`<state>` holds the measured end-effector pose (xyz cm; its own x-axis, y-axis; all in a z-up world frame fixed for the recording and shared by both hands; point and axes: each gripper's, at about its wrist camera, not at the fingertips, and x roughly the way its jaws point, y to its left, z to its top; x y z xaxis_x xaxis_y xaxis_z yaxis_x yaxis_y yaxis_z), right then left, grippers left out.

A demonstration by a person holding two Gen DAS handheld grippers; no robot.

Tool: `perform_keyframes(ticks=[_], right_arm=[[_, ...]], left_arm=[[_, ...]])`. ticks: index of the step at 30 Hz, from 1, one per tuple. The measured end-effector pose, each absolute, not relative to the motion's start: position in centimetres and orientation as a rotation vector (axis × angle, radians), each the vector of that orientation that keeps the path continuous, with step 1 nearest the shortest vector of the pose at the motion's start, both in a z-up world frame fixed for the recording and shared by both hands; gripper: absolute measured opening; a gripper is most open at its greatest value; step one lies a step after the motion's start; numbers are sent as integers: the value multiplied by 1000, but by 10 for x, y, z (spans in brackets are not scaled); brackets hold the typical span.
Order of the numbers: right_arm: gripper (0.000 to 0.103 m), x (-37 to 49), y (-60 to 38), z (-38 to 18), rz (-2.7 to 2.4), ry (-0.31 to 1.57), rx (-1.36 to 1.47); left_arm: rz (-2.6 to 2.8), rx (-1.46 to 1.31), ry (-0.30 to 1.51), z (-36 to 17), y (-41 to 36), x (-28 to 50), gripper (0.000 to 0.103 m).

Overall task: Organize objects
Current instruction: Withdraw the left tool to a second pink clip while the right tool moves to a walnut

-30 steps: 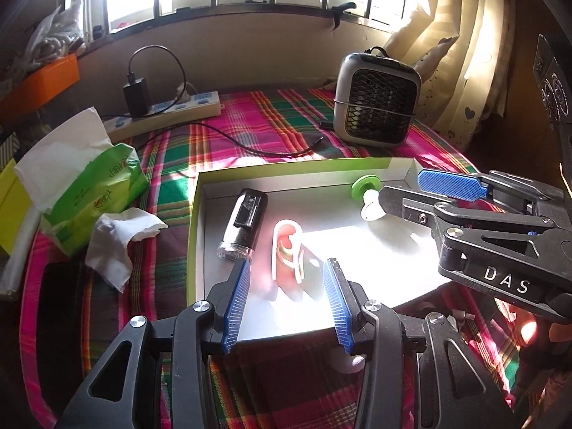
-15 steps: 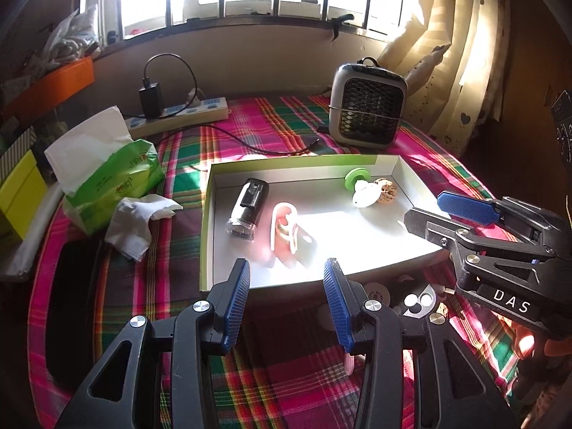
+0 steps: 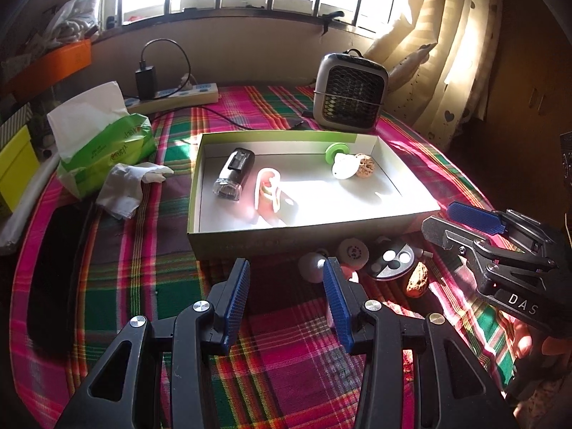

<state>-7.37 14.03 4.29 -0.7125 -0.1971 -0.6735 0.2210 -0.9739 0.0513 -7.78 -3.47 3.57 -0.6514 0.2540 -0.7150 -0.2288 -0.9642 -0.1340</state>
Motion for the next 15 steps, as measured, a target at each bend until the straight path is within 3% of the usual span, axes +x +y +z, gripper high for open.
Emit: perform_keyframes(ticks=[15], right_arm=[[50,-48,151,24,-2697,18,1102]], left_arm=[[2505,-1191,-66,16,-24,-65,41]])
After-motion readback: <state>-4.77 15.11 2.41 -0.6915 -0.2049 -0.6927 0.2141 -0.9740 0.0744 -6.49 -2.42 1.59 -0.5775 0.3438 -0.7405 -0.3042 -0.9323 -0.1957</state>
